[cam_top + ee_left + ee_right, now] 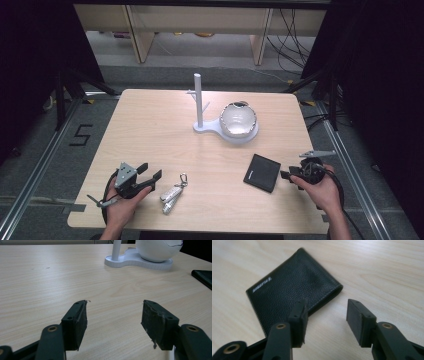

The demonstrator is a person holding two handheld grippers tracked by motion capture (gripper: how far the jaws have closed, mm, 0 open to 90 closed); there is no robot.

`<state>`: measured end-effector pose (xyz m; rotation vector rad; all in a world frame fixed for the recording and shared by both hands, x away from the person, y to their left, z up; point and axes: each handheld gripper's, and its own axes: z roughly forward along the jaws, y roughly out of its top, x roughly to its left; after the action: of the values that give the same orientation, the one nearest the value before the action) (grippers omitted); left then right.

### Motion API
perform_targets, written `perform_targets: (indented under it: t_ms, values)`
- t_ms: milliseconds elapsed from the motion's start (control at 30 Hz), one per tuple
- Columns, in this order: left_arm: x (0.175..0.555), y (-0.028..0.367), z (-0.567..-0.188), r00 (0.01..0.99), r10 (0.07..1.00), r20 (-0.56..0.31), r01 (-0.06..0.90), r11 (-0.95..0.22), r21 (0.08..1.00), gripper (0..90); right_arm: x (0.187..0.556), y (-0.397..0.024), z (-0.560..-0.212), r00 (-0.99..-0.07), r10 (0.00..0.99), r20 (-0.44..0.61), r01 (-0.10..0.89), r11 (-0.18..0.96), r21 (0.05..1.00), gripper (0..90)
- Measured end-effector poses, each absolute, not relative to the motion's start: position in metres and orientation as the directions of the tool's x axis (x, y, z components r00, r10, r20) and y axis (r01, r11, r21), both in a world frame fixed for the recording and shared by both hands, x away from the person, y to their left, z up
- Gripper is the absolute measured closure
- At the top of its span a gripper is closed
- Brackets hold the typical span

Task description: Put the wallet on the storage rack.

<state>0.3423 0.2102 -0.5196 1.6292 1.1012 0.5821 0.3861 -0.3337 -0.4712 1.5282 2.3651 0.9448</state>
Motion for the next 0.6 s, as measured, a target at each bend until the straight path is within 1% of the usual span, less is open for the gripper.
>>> perform_targets:
  t_ms: [33, 100, 133, 167, 200, 233, 300, 333, 400, 600]
  values:
    - [0.342, 0.210, -0.520, 0.461, 0.875, -0.147, 0.372, -0.040, 0.927, 36.4, 0.386, -0.334, -0.471, -0.460, 0.868, 0.189, 0.759, 0.274, 0.591, 50.5]
    - [0.343, 0.210, -0.519, 0.458, 0.877, -0.145, 0.375, -0.043, 0.926, 36.4, 0.397, -0.333, -0.466, -0.523, 0.839, 0.152, 0.750, 0.368, 0.549, 50.0]
    - [0.344, 0.210, -0.519, 0.459, 0.876, -0.145, 0.373, -0.043, 0.927, 36.4, 0.405, -0.332, -0.460, -0.565, 0.815, 0.130, 0.746, 0.437, 0.502, 49.3]
    - [0.344, 0.210, -0.519, 0.458, 0.877, -0.147, 0.374, -0.040, 0.927, 36.4, 0.405, -0.332, -0.460, -0.565, 0.815, 0.130, 0.746, 0.437, 0.502, 49.3]
    - [0.344, 0.210, -0.519, 0.457, 0.877, -0.147, 0.374, -0.040, 0.927, 36.4, 0.410, -0.331, -0.458, -0.583, 0.803, 0.125, 0.740, 0.461, 0.490, 48.9]
    - [0.344, 0.209, -0.519, 0.456, 0.878, -0.147, 0.378, -0.041, 0.925, 36.4, 0.419, -0.330, -0.454, -0.598, 0.790, 0.134, 0.743, 0.485, 0.460, 48.2]
    - [0.343, 0.209, -0.520, 0.457, 0.876, -0.154, 0.378, -0.034, 0.925, 36.4, 0.423, -0.329, -0.453, -0.606, 0.784, 0.137, 0.742, 0.494, 0.453, 47.5]
    - [0.343, 0.209, -0.521, 0.459, 0.875, -0.153, 0.378, -0.037, 0.925, 36.4, 0.426, -0.328, -0.452, -0.599, 0.786, 0.151, 0.757, 0.495, 0.428, 46.9]
    - [0.342, 0.210, -0.521, 0.458, 0.875, -0.156, 0.377, -0.032, 0.926, 36.4, 0.438, -0.325, -0.454, -0.627, 0.768, 0.134, 0.746, 0.541, 0.389, 45.9]
    - [0.341, 0.212, -0.521, 0.451, 0.878, -0.160, 0.385, -0.029, 0.923, 36.4, 0.450, -0.315, -0.459, -0.640, 0.752, 0.157, 0.750, 0.569, 0.337, 44.3]
